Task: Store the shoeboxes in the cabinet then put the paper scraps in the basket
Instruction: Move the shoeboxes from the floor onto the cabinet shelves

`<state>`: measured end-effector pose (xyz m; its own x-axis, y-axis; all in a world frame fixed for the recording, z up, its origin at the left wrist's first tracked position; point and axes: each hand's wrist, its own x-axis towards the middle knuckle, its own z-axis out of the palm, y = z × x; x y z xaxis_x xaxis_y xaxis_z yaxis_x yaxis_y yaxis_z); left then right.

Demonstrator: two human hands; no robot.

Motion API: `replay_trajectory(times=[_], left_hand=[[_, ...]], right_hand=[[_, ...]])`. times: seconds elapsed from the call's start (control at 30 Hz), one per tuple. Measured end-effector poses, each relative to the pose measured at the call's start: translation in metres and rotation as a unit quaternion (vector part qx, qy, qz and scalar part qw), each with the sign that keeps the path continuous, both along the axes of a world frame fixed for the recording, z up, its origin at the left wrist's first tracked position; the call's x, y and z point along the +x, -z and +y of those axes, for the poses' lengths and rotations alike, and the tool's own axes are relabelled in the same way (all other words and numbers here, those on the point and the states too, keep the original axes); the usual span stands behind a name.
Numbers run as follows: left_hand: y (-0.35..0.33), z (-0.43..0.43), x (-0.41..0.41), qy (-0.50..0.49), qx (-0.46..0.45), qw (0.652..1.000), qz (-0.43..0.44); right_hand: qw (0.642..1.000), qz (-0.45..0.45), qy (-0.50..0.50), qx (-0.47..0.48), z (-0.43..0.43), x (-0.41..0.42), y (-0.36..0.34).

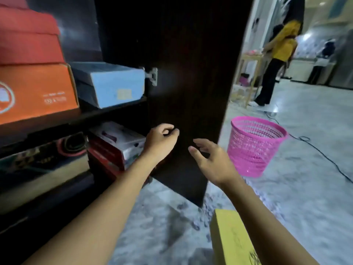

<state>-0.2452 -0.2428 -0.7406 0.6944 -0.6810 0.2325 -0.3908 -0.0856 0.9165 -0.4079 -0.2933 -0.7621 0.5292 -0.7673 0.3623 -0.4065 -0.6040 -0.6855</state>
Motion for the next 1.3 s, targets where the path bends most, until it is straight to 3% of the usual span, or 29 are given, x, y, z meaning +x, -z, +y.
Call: replay_trajectory(times=[0.3, 0.43, 0.63, 0.77, 0.87, 1.07, 1.2, 1.3], left_hand=[[0.109, 0.01, -0.176, 0.146, 0.153, 0.976, 0.054], [0.179, 0.04, -0.224, 0.123, 0.192, 0.97, 0.086], [0.241, 0.083, -0.25, 0.098, 0.26, 0.95, 0.141], [0.259, 0.093, -0.244, 0.156, 0.232, 0.932, 0.229], [0.266, 0.105, -0.235, 0.154, 0.202, 0.927, 0.276], [0.274, 0.108, -0.232, 0.181, 0.243, 0.865, 0.399], [0.276, 0.108, -0.233, 0.189, 0.247, 0.862, 0.4], [0.265, 0.106, -0.235, 0.205, 0.209, 0.882, 0.369]], right_hand=[[0.976, 0.096, 0.154, 0.12, 0.042, -0.187, 0.12], [0.948, 0.185, 0.19, 0.177, 0.059, -0.227, 0.155], [0.915, 0.22, 0.222, 0.256, 0.074, -0.239, 0.188], [0.93, 0.189, 0.207, 0.236, 0.079, -0.239, 0.195], [0.944, 0.104, 0.185, 0.254, 0.079, -0.245, 0.198], [0.911, 0.002, 0.2, 0.36, 0.085, -0.26, 0.221], [0.9, -0.038, 0.208, 0.382, 0.088, -0.262, 0.229], [0.897, -0.047, 0.211, 0.385, 0.088, -0.264, 0.229]])
